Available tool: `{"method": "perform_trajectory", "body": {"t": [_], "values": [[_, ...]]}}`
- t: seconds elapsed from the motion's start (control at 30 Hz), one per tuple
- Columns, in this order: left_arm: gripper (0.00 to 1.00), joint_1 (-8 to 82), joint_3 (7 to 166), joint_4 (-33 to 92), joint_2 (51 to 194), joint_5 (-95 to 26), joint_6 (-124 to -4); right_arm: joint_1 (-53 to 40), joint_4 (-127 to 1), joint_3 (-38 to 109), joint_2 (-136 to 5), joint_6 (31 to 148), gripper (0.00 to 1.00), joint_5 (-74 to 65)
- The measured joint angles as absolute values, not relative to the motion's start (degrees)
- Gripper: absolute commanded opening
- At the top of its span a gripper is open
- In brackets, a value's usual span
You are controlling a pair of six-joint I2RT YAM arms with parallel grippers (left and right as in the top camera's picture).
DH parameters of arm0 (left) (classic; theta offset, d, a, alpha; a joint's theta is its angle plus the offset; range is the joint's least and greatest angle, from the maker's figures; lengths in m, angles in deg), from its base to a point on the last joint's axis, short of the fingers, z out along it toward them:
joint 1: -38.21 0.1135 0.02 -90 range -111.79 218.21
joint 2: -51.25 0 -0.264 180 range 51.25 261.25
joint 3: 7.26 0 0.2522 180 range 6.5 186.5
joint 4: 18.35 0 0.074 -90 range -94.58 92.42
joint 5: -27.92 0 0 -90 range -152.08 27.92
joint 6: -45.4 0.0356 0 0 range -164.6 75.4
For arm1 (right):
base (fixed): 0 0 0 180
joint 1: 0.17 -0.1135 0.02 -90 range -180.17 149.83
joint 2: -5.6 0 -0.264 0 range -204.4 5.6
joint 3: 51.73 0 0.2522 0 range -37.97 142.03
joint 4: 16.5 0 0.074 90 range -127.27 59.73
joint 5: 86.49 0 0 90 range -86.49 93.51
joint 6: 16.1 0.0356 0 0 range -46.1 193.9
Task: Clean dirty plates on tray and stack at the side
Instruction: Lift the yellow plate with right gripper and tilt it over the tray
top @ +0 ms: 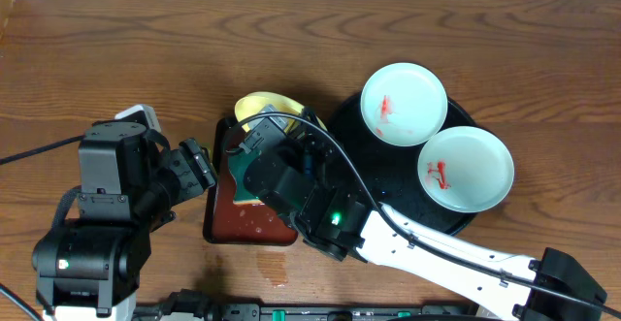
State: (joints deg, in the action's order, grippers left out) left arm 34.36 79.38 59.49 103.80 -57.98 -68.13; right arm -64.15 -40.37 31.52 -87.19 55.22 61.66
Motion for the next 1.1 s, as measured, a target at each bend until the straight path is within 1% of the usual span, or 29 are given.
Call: {"method": "perform_trajectory", "body": {"t": [0.43,0.57,0.77,1.1], "values": [[0.79,34.4,79.4,59.5,103.8,-58.0,-68.1,-64.2,-39.5,31.5,-87.2,54.5,0.01,61.9],[0.79,34.4,79.4,59.5,103.8,-58.0,-68.1,-65.2,-38.4,31.5,-87.2,49.8,0.01,61.4],[0.79,34.4,79.4,59.5,103.8,-58.0,-68.1,-65.4,-36.8,31.6,-87.1,46.4,0.01,60.2],[0.79,34.4,79.4,59.5,103.8,-58.0,-68.1,-65.1,-38.5,31.8,-87.0,47.5,0.01,57.8]]}}
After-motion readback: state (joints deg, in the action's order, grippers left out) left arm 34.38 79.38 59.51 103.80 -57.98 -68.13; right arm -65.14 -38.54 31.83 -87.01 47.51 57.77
